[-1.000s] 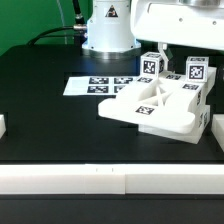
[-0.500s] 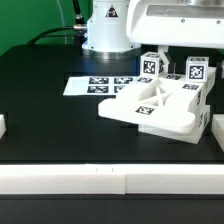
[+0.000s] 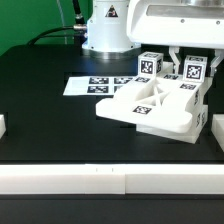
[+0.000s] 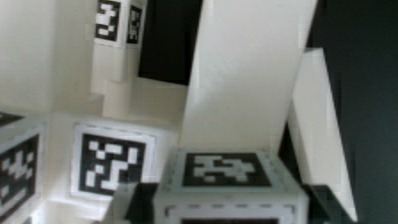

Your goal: Assemble chair

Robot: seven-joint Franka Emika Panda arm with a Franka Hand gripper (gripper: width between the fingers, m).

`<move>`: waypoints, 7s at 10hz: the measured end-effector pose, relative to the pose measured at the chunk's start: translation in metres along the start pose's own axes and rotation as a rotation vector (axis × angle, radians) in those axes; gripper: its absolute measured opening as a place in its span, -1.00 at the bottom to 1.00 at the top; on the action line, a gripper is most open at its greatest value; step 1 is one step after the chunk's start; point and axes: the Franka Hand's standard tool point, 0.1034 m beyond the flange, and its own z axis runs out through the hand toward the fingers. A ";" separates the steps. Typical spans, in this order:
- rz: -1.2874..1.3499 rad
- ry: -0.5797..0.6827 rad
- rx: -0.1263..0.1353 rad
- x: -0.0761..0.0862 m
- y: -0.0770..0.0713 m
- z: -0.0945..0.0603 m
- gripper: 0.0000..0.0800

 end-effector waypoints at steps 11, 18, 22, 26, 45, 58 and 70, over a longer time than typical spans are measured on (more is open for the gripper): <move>0.968 -0.022 0.042 0.001 -0.004 0.000 -0.33; 1.289 -0.033 0.050 0.000 -0.007 0.000 0.32; 1.007 -0.025 0.047 0.000 -0.007 0.001 0.62; 0.680 -0.016 0.024 -0.001 -0.004 0.000 0.62; 0.370 0.018 0.012 0.000 -0.008 0.000 -0.33; 1.363 0.027 0.090 -0.007 -0.024 0.000 -0.32; 0.881 0.008 0.053 -0.015 -0.026 0.002 0.62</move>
Offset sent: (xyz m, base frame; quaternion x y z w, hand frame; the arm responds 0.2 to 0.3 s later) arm -0.0042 0.0015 -0.0011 0.0068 0.0011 0.2422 0.9702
